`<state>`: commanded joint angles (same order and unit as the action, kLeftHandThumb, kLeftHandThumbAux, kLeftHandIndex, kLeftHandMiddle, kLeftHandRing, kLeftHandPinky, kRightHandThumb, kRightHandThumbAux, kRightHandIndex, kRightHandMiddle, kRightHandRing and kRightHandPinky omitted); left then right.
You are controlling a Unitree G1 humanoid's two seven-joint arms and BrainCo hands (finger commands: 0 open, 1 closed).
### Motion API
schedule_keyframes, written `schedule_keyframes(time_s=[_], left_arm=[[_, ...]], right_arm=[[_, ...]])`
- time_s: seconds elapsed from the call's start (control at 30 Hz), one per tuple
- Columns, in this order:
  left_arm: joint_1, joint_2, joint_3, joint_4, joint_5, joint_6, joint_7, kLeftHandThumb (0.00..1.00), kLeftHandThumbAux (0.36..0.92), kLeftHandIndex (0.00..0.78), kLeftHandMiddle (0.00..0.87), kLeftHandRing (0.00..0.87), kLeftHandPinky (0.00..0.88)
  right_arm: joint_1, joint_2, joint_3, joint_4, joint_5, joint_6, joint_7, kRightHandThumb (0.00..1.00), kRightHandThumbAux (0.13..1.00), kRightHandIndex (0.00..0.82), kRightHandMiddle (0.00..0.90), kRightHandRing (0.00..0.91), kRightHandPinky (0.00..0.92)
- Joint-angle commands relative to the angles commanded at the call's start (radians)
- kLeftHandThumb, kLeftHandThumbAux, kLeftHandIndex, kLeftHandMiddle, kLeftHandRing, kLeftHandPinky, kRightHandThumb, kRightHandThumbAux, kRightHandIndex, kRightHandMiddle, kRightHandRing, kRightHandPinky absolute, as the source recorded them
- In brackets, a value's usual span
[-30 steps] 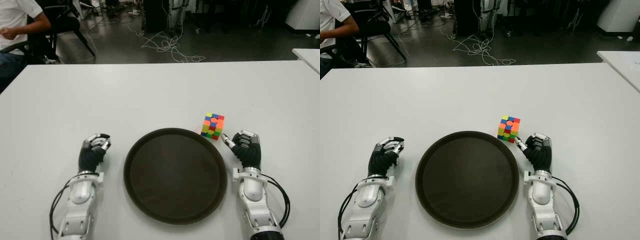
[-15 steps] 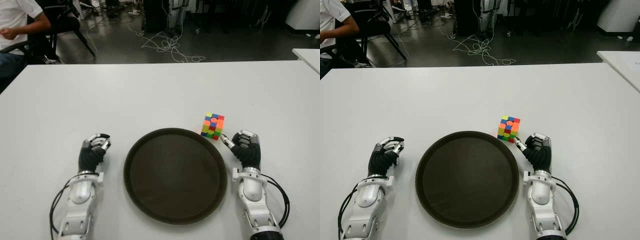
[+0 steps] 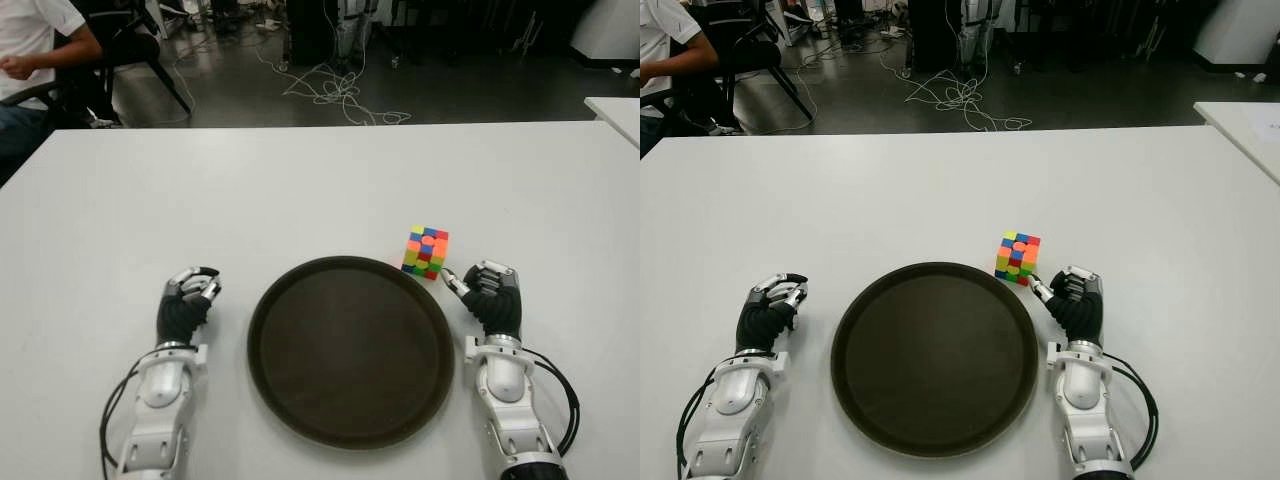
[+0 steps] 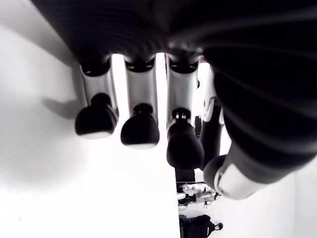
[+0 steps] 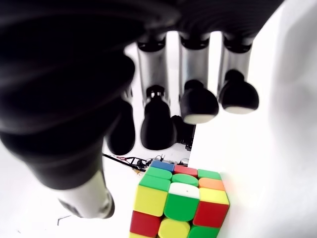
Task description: Pick up the Rubik's Cube and put it in the plate
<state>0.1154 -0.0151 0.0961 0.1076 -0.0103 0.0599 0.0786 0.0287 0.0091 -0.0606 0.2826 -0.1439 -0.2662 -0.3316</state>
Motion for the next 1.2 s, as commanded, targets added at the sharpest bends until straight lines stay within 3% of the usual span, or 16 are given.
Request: schedule_keyframes(time_s=[0.2, 0.43, 0.6, 0.67, 0.8, 1.2], left_arm=[[0.001, 0.004, -0.001, -0.002, -0.002, 0.006, -0.003, 0.71, 0.704, 0.444, 0.817, 0.823, 0.815], [0.002, 0.009, -0.004, -0.004, 0.005, 0.01, -0.001, 0.711, 0.703, 0.444, 0.818, 0.825, 0.82], [0.001, 0.011, -0.006, -0.001, 0.009, 0.008, 0.001, 0.71, 0.703, 0.444, 0.818, 0.827, 0.818], [0.002, 0.011, -0.007, -0.002, 0.01, 0.009, 0.002, 0.71, 0.704, 0.444, 0.818, 0.826, 0.817], [0.002, 0.012, -0.008, -0.003, 0.011, 0.013, 0.0, 0.71, 0.704, 0.444, 0.816, 0.824, 0.815], [0.001, 0.013, -0.009, -0.004, 0.014, 0.014, 0.001, 0.71, 0.704, 0.444, 0.817, 0.822, 0.81]], right_arm=[[-0.002, -0.002, 0.001, -0.002, -0.011, 0.003, -0.009, 0.13, 0.814, 0.715, 0.812, 0.839, 0.841], [-0.009, -0.003, 0.002, 0.004, -0.045, -0.001, -0.05, 0.149, 0.802, 0.647, 0.771, 0.794, 0.801], [-0.016, -0.01, 0.01, 0.009, -0.11, -0.002, -0.111, 0.104, 0.77, 0.495, 0.6, 0.62, 0.575], [-0.02, -0.013, 0.012, 0.009, -0.137, 0.003, -0.135, 0.076, 0.76, 0.4, 0.479, 0.501, 0.452], [-0.023, -0.024, 0.018, 0.006, -0.167, -0.001, -0.144, 0.045, 0.77, 0.278, 0.334, 0.353, 0.323], [-0.022, -0.023, 0.018, -0.01, -0.176, 0.022, -0.142, 0.01, 0.859, 0.21, 0.239, 0.242, 0.255]])
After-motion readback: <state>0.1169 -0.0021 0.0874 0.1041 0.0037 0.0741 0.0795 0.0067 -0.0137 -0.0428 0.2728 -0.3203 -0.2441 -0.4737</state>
